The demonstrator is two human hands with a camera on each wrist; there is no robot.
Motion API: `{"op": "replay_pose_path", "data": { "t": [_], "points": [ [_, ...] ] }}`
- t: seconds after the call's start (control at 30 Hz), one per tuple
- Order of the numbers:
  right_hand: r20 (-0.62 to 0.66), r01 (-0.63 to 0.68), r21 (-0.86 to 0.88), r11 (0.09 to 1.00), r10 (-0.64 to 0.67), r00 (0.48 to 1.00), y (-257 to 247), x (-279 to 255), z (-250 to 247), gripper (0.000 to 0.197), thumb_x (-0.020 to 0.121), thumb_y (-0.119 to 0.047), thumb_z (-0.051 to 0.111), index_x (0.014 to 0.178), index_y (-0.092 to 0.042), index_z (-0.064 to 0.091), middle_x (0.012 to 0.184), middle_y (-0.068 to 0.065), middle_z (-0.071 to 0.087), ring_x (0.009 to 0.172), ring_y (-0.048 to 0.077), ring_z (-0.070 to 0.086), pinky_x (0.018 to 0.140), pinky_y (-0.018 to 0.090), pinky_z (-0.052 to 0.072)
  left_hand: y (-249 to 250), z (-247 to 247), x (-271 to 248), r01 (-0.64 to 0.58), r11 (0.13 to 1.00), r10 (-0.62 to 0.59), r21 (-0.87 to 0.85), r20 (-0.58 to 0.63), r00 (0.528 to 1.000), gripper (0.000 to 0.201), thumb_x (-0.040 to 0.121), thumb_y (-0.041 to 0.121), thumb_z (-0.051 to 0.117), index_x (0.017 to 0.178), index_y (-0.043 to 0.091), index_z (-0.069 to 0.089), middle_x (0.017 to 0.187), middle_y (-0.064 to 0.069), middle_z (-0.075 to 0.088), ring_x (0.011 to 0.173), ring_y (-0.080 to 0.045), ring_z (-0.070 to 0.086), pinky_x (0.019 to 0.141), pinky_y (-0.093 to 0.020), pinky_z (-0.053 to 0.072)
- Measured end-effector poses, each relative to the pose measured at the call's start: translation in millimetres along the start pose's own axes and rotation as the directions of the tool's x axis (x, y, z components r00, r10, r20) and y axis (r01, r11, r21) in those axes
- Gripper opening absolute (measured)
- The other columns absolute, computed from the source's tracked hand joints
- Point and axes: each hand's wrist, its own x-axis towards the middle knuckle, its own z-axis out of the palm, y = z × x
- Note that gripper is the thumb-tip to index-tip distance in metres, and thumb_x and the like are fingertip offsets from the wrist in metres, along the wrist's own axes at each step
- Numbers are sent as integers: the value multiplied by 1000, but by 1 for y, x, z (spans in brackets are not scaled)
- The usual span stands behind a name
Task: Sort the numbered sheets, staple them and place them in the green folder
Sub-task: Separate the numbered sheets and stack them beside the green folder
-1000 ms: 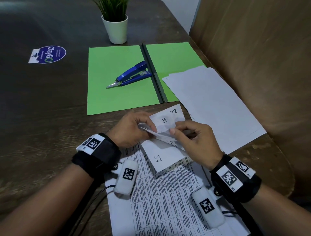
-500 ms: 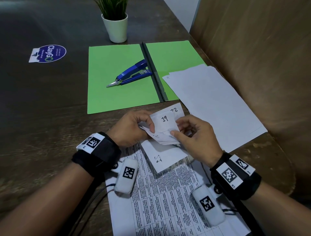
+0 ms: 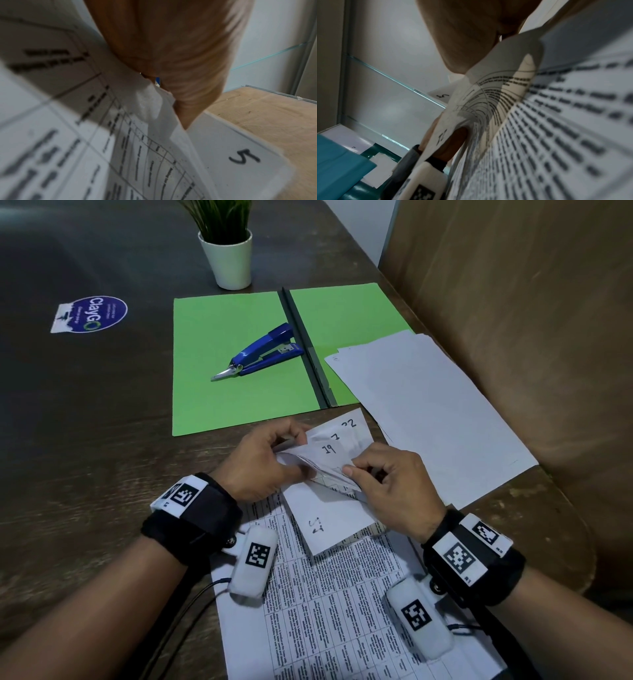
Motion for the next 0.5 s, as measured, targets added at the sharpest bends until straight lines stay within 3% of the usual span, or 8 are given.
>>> {"op": "replay_pose_path", "data": {
  "t": [0.1, 0.17, 0.27, 0.33, 0.4, 0.5],
  "points": [
    [23, -35, 47, 998, 34, 999, -7, -1, -2, 20, 90, -22, 73, 71, -18, 72, 66, -10, 62, 56, 10, 54, 55, 24, 44, 2, -1, 0, -32, 998, 30, 47, 35, 999, 30, 64, 8, 91, 72, 29, 71, 125, 10, 67, 119, -15, 62, 101, -50, 52],
    [50, -103, 132, 986, 98, 994, -14, -1, -4, 27, 93, -37, 66, 73, -21, 74, 62, -11, 63, 54, 7, 52, 54, 22, 44, 3, -1, 0, -62, 997, 58, 54, 56, 997, 27, 63, 8, 90, 68, 29, 73, 120, 6, 71, 113, -17, 66, 97, -50, 54],
    [67, -223, 238, 946, 213, 975, -12, 1, -5, 33, 88, -53, 63, 78, -23, 72, 62, -13, 60, 59, 9, 53, 60, 36, 51, 1, -1, 0, -85, 995, 81, 51, 70, 994, 32, 65, -3, 90, 70, 24, 74, 113, 4, 72, 106, -15, 69, 95, -44, 56],
    [55, -253, 220, 942, 247, 968, -4, 2, -2, 22, 83, -43, 76, 84, -21, 76, 73, -6, 71, 67, 18, 64, 68, 40, 56, 1, -1, -1, -83, 995, 78, 58, 73, 994, 32, 64, -4, 89, 71, 23, 73, 110, 6, 72, 106, -13, 69, 93, -38, 57],
    [43, -252, 183, 950, 248, 968, 2, 3, -1, 6, 83, -24, 80, 78, -23, 77, 73, -5, 73, 67, 12, 65, 66, 32, 55, 2, -1, -1, -72, 995, 67, 69, 71, 995, 32, 65, -3, 89, 70, 23, 71, 109, 8, 71, 106, -11, 68, 88, -33, 57],
    [31, -249, 147, 957, 247, 968, 7, 2, -1, 14, 84, -17, 79, 74, -26, 76, 69, -11, 71, 65, 6, 63, 64, 25, 50, 3, 0, 0, -36, 996, 33, 76, 41, 999, 31, 66, 1, 89, 70, 24, 69, 110, 6, 72, 109, -13, 66, 88, -34, 56]
  ]
}}
